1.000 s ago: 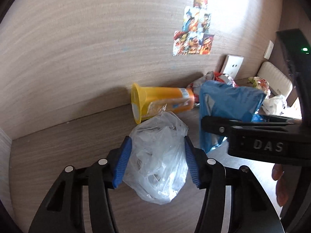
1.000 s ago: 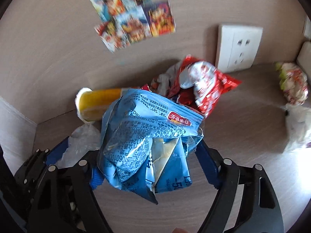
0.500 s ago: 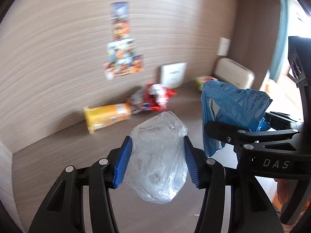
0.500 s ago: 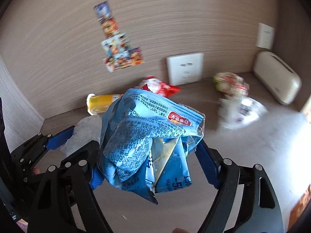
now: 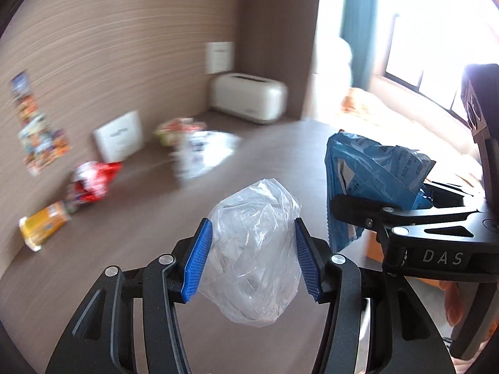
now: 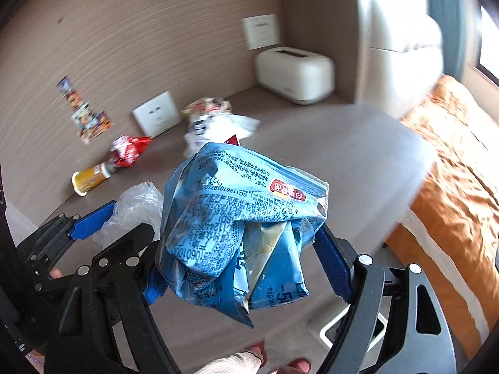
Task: Collect trash
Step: 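Carry the clear bag and blue bag over the white bin with both tools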
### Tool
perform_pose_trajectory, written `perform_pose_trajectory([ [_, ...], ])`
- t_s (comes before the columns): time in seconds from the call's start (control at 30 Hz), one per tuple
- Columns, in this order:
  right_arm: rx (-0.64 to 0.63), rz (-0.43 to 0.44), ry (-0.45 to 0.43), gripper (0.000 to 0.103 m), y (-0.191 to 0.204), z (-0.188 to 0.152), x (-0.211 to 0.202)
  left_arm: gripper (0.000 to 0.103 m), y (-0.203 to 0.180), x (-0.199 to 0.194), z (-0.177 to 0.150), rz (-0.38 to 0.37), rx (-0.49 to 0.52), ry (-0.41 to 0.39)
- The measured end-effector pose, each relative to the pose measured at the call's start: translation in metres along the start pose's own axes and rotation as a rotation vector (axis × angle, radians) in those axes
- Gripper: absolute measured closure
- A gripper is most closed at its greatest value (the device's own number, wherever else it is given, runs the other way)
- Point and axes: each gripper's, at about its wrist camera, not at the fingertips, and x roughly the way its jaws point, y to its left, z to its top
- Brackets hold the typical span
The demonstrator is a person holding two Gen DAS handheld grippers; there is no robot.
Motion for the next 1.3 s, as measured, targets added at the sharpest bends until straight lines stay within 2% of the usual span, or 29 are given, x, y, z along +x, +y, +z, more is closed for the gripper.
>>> perform_pose_trajectory([
  [0.33, 0.177, -0.137, -0.035, 0.022, -0.097, -0.045, -0.059, 0.051, -0.114, 0.023, 0.003, -0.151, 0.158, 0.031],
  [0.53, 0.257, -0.206, -0.033, 0.022, -0.136, -0.069, -0.079, 0.051, -0.17, 0.038, -0.002, -0.227, 0.236, 0.061],
  [0.77, 0.374, -0.282, -0.008, 0.022, -0.182, -0.105, -0.09, 0.051, -0.23, 0.066, -0.024, -0.32, 0.342, 0.141],
  [1.0, 0.504, -0.321, 0.067, 0.022, -0.222, -0.144, -0.068, 0.051, -0.278, 0.106, -0.065, -0.419, 0.415, 0.247],
  [1.17, 0.579, -0.347, 0.146, 0.022, -0.254, -0.179, -0.022, 0.051, -0.292, 0.164, -0.111, -0.467, 0.454, 0.36],
  [1.3, 0.649, -0.335, 0.214, 0.022, -0.282, -0.212, 0.026, 0.051, -0.296, 0.214, -0.154, -0.512, 0.454, 0.445],
])
